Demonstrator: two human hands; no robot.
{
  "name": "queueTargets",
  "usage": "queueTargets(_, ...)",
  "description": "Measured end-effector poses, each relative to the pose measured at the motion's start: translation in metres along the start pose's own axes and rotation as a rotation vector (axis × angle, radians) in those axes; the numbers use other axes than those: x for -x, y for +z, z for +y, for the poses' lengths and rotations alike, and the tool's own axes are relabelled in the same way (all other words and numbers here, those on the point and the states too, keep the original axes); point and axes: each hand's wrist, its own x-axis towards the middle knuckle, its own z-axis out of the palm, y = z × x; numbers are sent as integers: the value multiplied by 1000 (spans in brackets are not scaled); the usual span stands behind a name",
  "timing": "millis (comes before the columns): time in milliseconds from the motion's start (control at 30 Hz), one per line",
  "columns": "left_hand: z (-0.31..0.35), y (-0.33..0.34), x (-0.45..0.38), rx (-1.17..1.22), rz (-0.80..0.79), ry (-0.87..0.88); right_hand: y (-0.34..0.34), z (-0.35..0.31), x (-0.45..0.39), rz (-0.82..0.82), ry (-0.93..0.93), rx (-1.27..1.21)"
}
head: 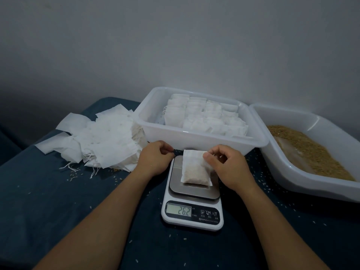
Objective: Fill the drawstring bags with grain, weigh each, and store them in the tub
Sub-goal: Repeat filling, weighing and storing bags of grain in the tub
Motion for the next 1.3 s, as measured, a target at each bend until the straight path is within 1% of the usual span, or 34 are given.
queueTargets(100, 1, -2, 0, 1, -7, -3, -7, -27, -1, -3, -104, -30)
queueTargets(233, 1, 0, 2, -19, -20, 10, -12, -70, -11, -82, -200, 9)
queueTargets(333, 2, 0, 0, -11, -21, 3, -14, -103, -31, -62, -280, 30)
queueTargets(433, 1, 2, 1, 19, -20, -11, -13, -127, -62, 7, -284, -8)
queueTargets(500, 1, 2, 1, 29, -14, -8, -8, -135, -85, 50, -231, -65)
queueTargets(600, 0, 1, 2, 31, -9, 9, 8, -134, -117, 55, -117, -108)
queueTargets(700, -1, 1, 2, 11, -17, 17, 29, -122, -137, 5, -39, -95)
queueTargets(867, 1, 1, 3, 18, -24, 11, 57, -98, -150, -99, 37, 24)
queueTargets(1000, 1, 2, 3, 21, -28, 7, 65, -89, -155, -163, 128, 6)
queueTargets(1067, 1, 2, 3, 23, -34, 1, 67, -85, -156, -173, 197, -22)
queueTargets(1200, 0, 2, 4, 37, -31, 0, 69, -80, -158, -203, 426, -78)
queueTargets(1233, -1, 3, 3, 43, -28, 1, 69, -80, -159, -202, 468, -61)
queueTargets(1300, -1, 3, 3, 42, -23, -4, 68, -76, -163, -196, 489, 54)
